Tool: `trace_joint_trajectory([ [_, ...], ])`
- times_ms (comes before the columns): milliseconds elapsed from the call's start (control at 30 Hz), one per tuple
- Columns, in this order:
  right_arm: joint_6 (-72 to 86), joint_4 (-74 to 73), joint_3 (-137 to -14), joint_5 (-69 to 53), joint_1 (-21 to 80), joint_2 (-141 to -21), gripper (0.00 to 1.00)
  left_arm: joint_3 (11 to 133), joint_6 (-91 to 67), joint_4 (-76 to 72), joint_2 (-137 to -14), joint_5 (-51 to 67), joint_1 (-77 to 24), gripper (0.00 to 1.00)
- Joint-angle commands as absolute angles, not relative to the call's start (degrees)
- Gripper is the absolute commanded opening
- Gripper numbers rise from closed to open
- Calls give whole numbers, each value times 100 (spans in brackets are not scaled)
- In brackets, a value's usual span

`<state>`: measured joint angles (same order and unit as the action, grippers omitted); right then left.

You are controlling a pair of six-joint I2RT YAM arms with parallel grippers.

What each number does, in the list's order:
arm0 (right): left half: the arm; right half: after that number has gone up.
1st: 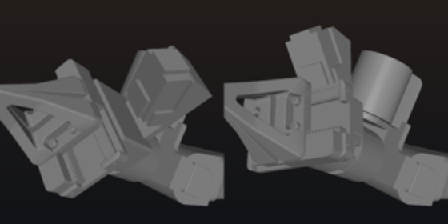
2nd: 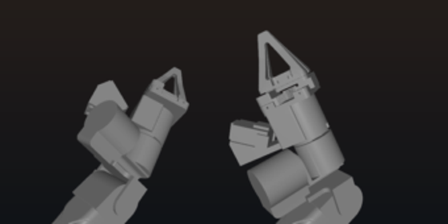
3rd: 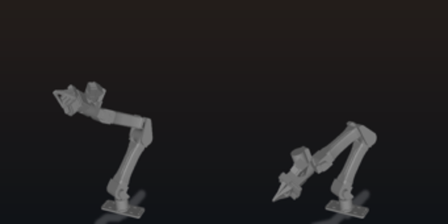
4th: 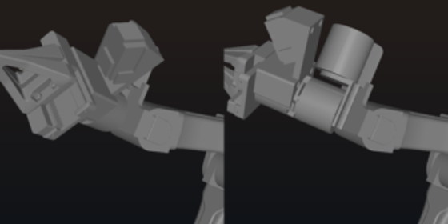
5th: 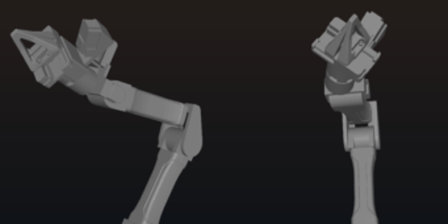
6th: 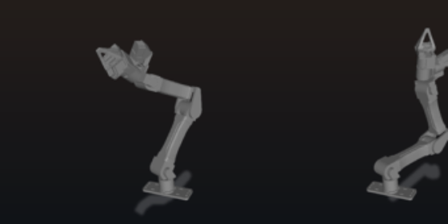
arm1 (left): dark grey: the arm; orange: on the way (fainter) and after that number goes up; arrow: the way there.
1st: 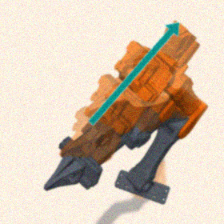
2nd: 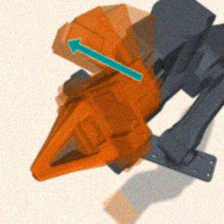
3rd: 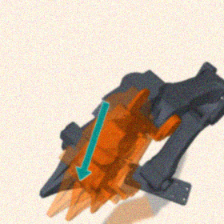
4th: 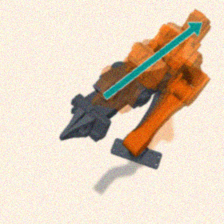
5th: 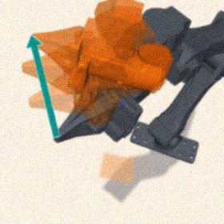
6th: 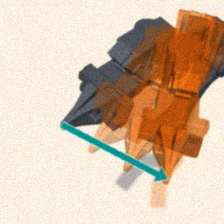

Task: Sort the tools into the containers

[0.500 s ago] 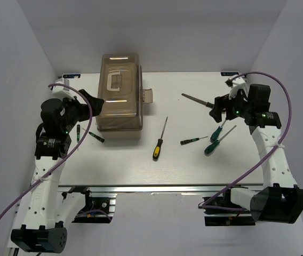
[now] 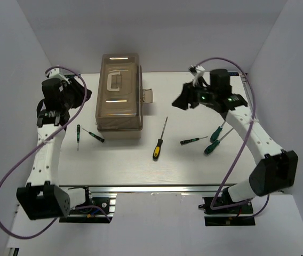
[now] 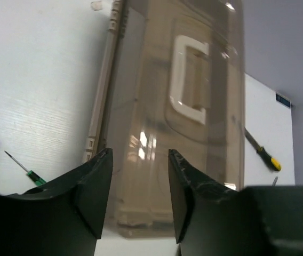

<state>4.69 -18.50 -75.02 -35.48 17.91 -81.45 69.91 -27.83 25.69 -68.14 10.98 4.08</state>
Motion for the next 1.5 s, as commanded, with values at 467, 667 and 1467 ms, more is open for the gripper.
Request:
trace_joint_trajectory([
  [467, 2943, -915, -11091, -607, 3946, -10546, 76, 6769, -3489, 370, -9123, 3935, 1011, 51],
  [667, 3111, -607, -11706, -325, 4069, -11153, 75, 6469, -3279, 176, -9255, 4271, 555, 52],
  [1467, 2566, -703, -11839, 449, 4210, -12217, 70, 6090, -3604, 272, -8184, 2972, -9, 59],
])
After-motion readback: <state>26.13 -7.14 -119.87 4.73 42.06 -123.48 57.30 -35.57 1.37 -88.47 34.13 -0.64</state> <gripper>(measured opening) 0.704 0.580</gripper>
